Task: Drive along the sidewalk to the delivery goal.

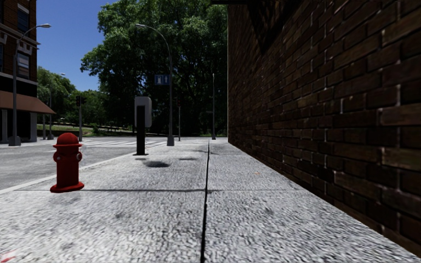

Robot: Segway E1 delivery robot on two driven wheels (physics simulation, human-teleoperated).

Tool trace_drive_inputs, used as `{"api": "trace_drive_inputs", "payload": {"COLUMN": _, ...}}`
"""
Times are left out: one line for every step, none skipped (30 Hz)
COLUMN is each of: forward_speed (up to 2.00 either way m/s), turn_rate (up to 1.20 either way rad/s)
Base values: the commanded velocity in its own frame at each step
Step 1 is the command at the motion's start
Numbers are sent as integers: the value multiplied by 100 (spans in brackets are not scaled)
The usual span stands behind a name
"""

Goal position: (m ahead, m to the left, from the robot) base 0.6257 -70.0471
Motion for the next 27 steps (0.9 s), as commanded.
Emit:
{"api": "trace_drive_inputs", "payload": {"forward_speed": 195, "turn_rate": 0}}
{"api": "trace_drive_inputs", "payload": {"forward_speed": 195, "turn_rate": 0}}
{"api": "trace_drive_inputs", "payload": {"forward_speed": 195, "turn_rate": 0}}
{"api": "trace_drive_inputs", "payload": {"forward_speed": 195, "turn_rate": 0}}
{"api": "trace_drive_inputs", "payload": {"forward_speed": 195, "turn_rate": 0}}
{"api": "trace_drive_inputs", "payload": {"forward_speed": 195, "turn_rate": 0}}
{"api": "trace_drive_inputs", "payload": {"forward_speed": 195, "turn_rate": 0}}
{"api": "trace_drive_inputs", "payload": {"forward_speed": 195, "turn_rate": 0}}
{"api": "trace_drive_inputs", "payload": {"forward_speed": 195, "turn_rate": 0}}
{"api": "trace_drive_inputs", "payload": {"forward_speed": 195, "turn_rate": 0}}
{"api": "trace_drive_inputs", "payload": {"forward_speed": 195, "turn_rate": 0}}
{"api": "trace_drive_inputs", "payload": {"forward_speed": 195, "turn_rate": 0}}
{"api": "trace_drive_inputs", "payload": {"forward_speed": 195, "turn_rate": 0}}
{"api": "trace_drive_inputs", "payload": {"forward_speed": 195, "turn_rate": 0}}
{"api": "trace_drive_inputs", "payload": {"forward_speed": 195, "turn_rate": 0}}
{"api": "trace_drive_inputs", "payload": {"forward_speed": 195, "turn_rate": 0}}
{"api": "trace_drive_inputs", "payload": {"forward_speed": 195, "turn_rate": 0}}
{"api": "trace_drive_inputs", "payload": {"forward_speed": 195, "turn_rate": 0}}
{"api": "trace_drive_inputs", "payload": {"forward_speed": 195, "turn_rate": 0}}
{"api": "trace_drive_inputs", "payload": {"forward_speed": 195, "turn_rate": 0}}
{"api": "trace_drive_inputs", "payload": {"forward_speed": 195, "turn_rate": 0}}
{"api": "trace_drive_inputs", "payload": {"forward_speed": 195, "turn_rate": 0}}
{"api": "trace_drive_inputs", "payload": {"forward_speed": 195, "turn_rate": 0}}
{"api": "trace_drive_inputs", "payload": {"forward_speed": 195, "turn_rate": 0}}
{"api": "trace_drive_inputs", "payload": {"forward_speed": 195, "turn_rate": 0}}
{"api": "trace_drive_inputs", "payload": {"forward_speed": 195, "turn_rate": 0}}
{"api": "trace_drive_inputs", "payload": {"forward_speed": 195, "turn_rate": 0}}
